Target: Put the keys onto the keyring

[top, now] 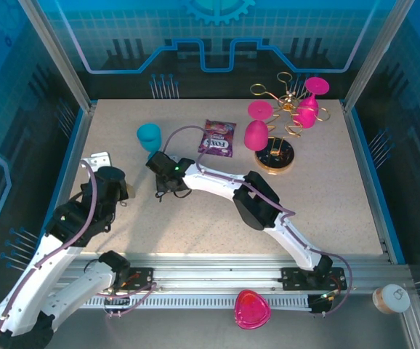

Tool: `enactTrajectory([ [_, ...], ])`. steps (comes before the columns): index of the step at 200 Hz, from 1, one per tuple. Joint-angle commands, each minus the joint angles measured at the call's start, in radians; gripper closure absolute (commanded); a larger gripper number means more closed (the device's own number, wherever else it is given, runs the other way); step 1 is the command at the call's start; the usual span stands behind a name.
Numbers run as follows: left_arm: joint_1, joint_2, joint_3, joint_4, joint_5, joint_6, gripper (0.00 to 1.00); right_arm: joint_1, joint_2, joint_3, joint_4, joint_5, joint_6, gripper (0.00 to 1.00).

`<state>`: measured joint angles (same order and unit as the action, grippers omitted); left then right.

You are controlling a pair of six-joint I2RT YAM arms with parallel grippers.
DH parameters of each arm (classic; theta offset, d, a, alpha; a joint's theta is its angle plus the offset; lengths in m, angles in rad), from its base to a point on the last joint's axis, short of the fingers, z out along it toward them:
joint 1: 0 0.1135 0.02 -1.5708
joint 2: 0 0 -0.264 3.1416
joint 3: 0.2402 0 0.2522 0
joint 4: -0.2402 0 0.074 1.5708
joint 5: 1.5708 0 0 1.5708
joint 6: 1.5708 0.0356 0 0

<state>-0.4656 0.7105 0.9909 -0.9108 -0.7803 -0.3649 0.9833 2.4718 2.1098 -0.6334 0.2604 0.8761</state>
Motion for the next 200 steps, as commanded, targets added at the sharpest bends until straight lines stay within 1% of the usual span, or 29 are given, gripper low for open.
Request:
enactTrajectory([
  [1, 0.007, -0.012, -0.014, 0.029, 0.001, 0.003, 1.00, 0.013, 0.038, 0.051, -0.083, 0.039, 0.059, 0.57],
  [24, 0.007, -0.014, -0.015, 0.029, 0.003, 0.004, 1.00, 0.014, 0.048, 0.062, -0.095, 0.033, 0.076, 0.64],
  [65, 0.007, -0.016, -0.018, 0.029, 0.005, 0.004, 1.00, 0.014, 0.047, 0.064, -0.102, 0.026, 0.088, 0.78],
  [89, 0.007, -0.017, -0.020, 0.030, 0.007, 0.004, 1.00, 0.015, 0.036, 0.065, -0.117, 0.020, 0.095, 0.80],
  [106, 0.007, -0.017, -0.021, 0.032, 0.008, 0.003, 1.00, 0.016, 0.021, 0.055, -0.117, 0.016, 0.101, 0.86],
  [133, 0.008, -0.017, -0.023, 0.033, 0.009, 0.001, 1.00, 0.015, -0.002, 0.042, -0.106, -0.004, 0.090, 0.90],
  [146, 0.007, -0.017, -0.021, 0.029, 0.010, 0.001, 1.00, 0.013, -0.026, 0.020, -0.079, -0.013, 0.042, 0.91],
  [164, 0.007, -0.023, -0.018, 0.021, 0.009, 0.002, 1.00, -0.001, -0.099, -0.071, 0.001, -0.033, -0.074, 0.86],
  [181, 0.008, -0.033, -0.022, 0.012, 0.010, 0.000, 1.00, -0.034, -0.204, -0.222, 0.154, -0.123, -0.240, 0.80],
  [200, 0.007, -0.046, -0.034, 0.006, 0.017, 0.000, 1.00, -0.082, -0.296, -0.387, 0.326, -0.253, -0.458, 0.73],
])
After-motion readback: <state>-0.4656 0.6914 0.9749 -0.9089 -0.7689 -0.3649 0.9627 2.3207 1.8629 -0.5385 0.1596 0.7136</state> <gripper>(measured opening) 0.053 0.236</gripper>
